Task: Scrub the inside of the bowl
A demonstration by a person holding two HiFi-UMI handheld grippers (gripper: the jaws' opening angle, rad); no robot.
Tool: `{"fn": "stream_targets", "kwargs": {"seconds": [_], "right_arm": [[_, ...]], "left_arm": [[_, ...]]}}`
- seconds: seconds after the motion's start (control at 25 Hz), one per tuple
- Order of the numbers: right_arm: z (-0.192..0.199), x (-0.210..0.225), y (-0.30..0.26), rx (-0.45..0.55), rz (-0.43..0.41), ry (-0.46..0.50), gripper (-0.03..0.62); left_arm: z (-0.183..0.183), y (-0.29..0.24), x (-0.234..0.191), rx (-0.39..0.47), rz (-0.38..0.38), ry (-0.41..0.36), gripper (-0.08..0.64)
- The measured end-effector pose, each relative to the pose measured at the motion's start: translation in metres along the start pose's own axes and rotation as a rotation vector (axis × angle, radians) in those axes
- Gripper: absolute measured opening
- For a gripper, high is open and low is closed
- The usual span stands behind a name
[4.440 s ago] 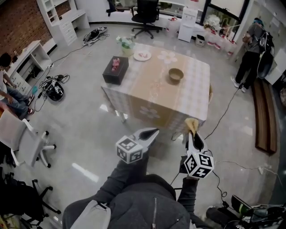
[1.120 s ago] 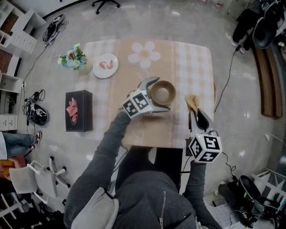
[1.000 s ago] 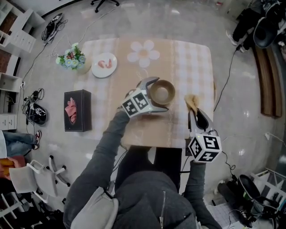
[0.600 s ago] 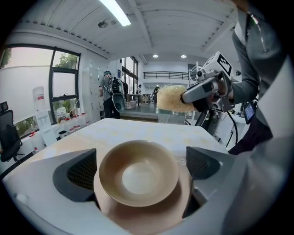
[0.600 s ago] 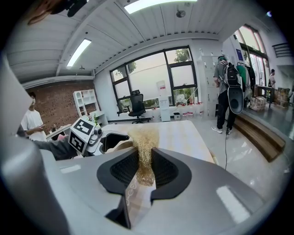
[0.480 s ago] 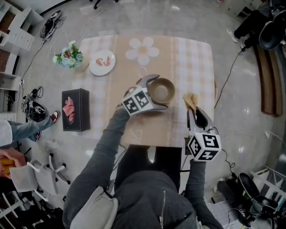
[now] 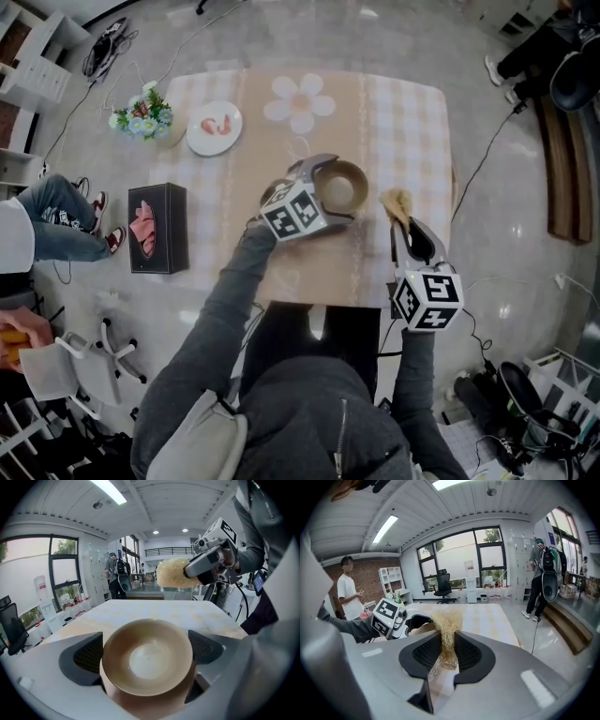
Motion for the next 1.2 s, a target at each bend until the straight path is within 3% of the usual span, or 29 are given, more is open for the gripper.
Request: {"fn": "stream_targets", "kwargs": {"seconds": [0.12, 0.44, 0.8, 0.96, 1.2], "right_arm": [[-0.007, -0.001, -0.011, -0.032, -0.002, 0.147, 0.083], [-0.021, -0.027, -0.047, -0.187, -0.106, 0.727, 0.08], [-0.025, -0.051, -0.075, -0.318, -0.255, 1.151, 0.075], [-0.024, -0.053, -0.085, -0.385, -0.34, 1.29, 0.075], [-0.019, -0.05, -0.105, -0.442, -0.359, 1.471, 0.074]], "left_arm": [[-0.001, -0.002, 0.002, -0.007, 0.002, -0.027, 0.571], [-0.002, -0.005, 0.005, -0.006, 0.007, -0.055, 0.56], [-0.005, -0.004, 0.007, 0.0, 0.003, -0.057, 0.557], [-0.004, -0.005, 0.006, 0.007, 0.001, -0.058, 0.555], [-0.003, -0.005, 0.006, 0.024, -0.007, -0.052, 0.555]]}}
Point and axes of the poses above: the fingertips, and each gripper's own axes: y backward along the fingers, x to its right, z out of its underside, the point moved 4 cm from there along y, backward along the fingers, and after that the axes turned 4 degrees about z, right-handed, at the moved point
